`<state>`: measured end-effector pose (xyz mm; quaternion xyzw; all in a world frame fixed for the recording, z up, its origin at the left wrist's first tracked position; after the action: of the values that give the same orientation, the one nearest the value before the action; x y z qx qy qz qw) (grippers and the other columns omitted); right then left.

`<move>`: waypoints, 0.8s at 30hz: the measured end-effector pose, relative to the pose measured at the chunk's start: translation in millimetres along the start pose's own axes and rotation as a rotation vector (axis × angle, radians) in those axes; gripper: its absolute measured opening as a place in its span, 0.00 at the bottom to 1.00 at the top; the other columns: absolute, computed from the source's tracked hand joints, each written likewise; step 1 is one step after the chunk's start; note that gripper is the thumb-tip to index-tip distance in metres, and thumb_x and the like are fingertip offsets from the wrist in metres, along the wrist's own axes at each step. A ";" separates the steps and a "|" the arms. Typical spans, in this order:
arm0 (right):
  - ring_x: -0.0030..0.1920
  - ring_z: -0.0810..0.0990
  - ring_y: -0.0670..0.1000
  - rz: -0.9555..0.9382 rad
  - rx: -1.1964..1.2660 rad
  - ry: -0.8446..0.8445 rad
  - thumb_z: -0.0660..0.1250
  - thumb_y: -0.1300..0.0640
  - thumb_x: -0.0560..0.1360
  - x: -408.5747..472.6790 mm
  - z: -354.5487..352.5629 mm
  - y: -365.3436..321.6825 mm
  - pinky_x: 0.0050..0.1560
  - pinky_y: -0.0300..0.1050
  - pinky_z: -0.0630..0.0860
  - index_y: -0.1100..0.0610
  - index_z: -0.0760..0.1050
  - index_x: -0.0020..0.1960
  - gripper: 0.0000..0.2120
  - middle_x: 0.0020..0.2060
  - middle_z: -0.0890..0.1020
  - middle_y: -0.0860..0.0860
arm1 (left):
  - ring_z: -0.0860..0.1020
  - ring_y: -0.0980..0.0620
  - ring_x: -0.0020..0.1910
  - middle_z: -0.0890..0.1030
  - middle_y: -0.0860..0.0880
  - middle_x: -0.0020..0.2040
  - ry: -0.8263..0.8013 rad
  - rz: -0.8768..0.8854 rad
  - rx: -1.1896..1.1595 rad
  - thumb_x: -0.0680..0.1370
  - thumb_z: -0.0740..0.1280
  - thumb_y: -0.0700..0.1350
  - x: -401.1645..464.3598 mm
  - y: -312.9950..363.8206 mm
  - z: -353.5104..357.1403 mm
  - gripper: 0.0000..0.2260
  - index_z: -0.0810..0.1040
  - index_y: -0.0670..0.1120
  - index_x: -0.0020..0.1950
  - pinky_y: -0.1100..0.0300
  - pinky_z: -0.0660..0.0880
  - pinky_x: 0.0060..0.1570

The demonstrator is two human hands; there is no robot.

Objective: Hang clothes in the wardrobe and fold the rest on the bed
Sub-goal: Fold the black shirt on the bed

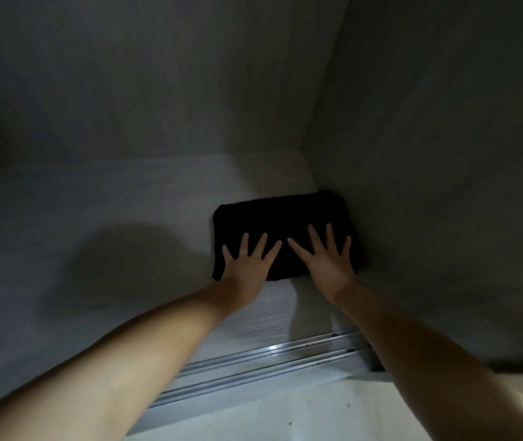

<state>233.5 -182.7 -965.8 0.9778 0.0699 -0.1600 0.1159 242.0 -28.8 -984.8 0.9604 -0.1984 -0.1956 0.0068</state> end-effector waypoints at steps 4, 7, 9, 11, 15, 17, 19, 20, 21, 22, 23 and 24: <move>0.73 0.33 0.69 0.022 0.059 -0.077 0.55 0.60 0.80 -23.1 35.9 -4.4 0.66 0.76 0.44 0.38 0.31 0.74 0.38 0.76 0.34 0.56 | 0.29 0.40 0.73 0.27 0.51 0.75 -0.111 0.063 -0.068 0.74 0.61 0.35 -10.9 8.6 34.8 0.46 0.31 0.61 0.74 0.29 0.45 0.67; 0.73 0.29 0.64 0.003 0.078 -0.187 0.59 0.61 0.78 -22.5 41.6 7.2 0.67 0.75 0.40 0.35 0.28 0.72 0.44 0.74 0.27 0.51 | 0.24 0.43 0.71 0.23 0.54 0.72 -0.182 0.069 -0.136 0.74 0.64 0.43 -9.9 13.3 46.1 0.46 0.30 0.63 0.73 0.30 0.41 0.67; 0.73 0.28 0.62 0.002 0.062 -0.250 0.61 0.60 0.77 -18.6 38.9 13.2 0.68 0.74 0.41 0.34 0.28 0.72 0.46 0.73 0.26 0.50 | 0.24 0.43 0.71 0.24 0.54 0.72 -0.208 0.050 -0.154 0.76 0.63 0.46 -6.8 16.6 46.6 0.43 0.31 0.63 0.73 0.31 0.41 0.67; 0.73 0.29 0.62 0.020 0.040 -0.315 0.62 0.61 0.77 -16.3 33.5 13.2 0.69 0.73 0.43 0.35 0.28 0.72 0.47 0.73 0.26 0.49 | 0.25 0.42 0.71 0.24 0.53 0.73 -0.225 0.032 -0.142 0.78 0.61 0.46 -3.8 19.1 44.2 0.40 0.32 0.63 0.74 0.31 0.41 0.68; 0.76 0.36 0.63 0.005 0.081 -0.508 0.60 0.61 0.77 -15.4 9.5 13.4 0.71 0.70 0.47 0.38 0.34 0.75 0.42 0.76 0.32 0.50 | 0.31 0.43 0.74 0.29 0.52 0.76 -0.346 0.062 -0.158 0.78 0.63 0.56 -3.7 13.4 16.4 0.39 0.36 0.60 0.76 0.31 0.46 0.69; 0.77 0.47 0.61 -0.026 0.159 -0.538 0.59 0.57 0.79 -20.6 -26.4 18.9 0.74 0.62 0.54 0.44 0.41 0.78 0.36 0.78 0.44 0.54 | 0.40 0.43 0.77 0.39 0.48 0.79 -0.362 0.050 -0.244 0.78 0.62 0.59 -13.0 9.6 -21.0 0.37 0.41 0.57 0.78 0.35 0.51 0.71; 0.72 0.63 0.61 -0.049 0.240 -0.451 0.57 0.58 0.80 -29.3 -81.5 24.7 0.69 0.52 0.66 0.53 0.52 0.78 0.28 0.74 0.61 0.59 | 0.58 0.40 0.74 0.56 0.42 0.77 -0.263 0.045 -0.300 0.80 0.60 0.55 -29.1 8.5 -75.3 0.32 0.48 0.50 0.79 0.43 0.63 0.69; 0.68 0.69 0.60 -0.054 0.270 -0.398 0.56 0.59 0.81 -35.4 -112.3 27.1 0.64 0.49 0.70 0.57 0.58 0.76 0.24 0.70 0.68 0.59 | 0.65 0.40 0.70 0.63 0.40 0.74 -0.206 0.050 -0.316 0.81 0.59 0.53 -39.0 8.3 -106.1 0.29 0.53 0.47 0.78 0.47 0.67 0.66; 0.63 0.73 0.59 -0.058 0.288 -0.349 0.55 0.59 0.81 -42.7 -143.9 29.0 0.59 0.48 0.73 0.58 0.64 0.73 0.20 0.66 0.73 0.59 | 0.70 0.40 0.66 0.68 0.39 0.70 -0.153 0.051 -0.328 0.81 0.58 0.50 -50.1 7.8 -138.1 0.25 0.59 0.44 0.76 0.51 0.70 0.62; 0.59 0.76 0.58 -0.063 0.297 -0.302 0.55 0.59 0.81 -51.2 -175.2 30.5 0.53 0.47 0.74 0.59 0.67 0.70 0.17 0.61 0.76 0.59 | 0.73 0.40 0.63 0.73 0.39 0.66 -0.109 0.044 -0.333 0.82 0.58 0.49 -62.3 7.0 -170.5 0.20 0.65 0.42 0.72 0.53 0.71 0.58; 0.55 0.78 0.57 -0.066 0.299 -0.253 0.55 0.58 0.81 -60.7 -206.4 32.0 0.48 0.46 0.73 0.60 0.70 0.67 0.16 0.57 0.78 0.59 | 0.75 0.41 0.59 0.76 0.39 0.62 -0.074 0.032 -0.332 0.82 0.57 0.47 -75.3 6.2 -202.8 0.17 0.71 0.40 0.67 0.54 0.71 0.55; 0.53 0.78 0.57 -0.067 0.293 -0.202 0.56 0.56 0.81 -70.7 -236.5 33.9 0.45 0.44 0.71 0.60 0.72 0.64 0.15 0.54 0.79 0.58 | 0.76 0.41 0.57 0.78 0.39 0.59 -0.046 0.021 -0.327 0.82 0.56 0.47 -88.7 5.9 -233.6 0.15 0.74 0.39 0.62 0.55 0.72 0.52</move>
<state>243.2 -163.6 -717.5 0.9603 0.0662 -0.2697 -0.0269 253.2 -15.3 -735.4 0.9396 -0.1741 -0.2473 0.1604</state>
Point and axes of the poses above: each hand's wrist, its own x-axis towards the middle knuckle, its own z-axis out of the palm, y = z × x, the point moved 5 cm from there along x, towards the middle knuckle
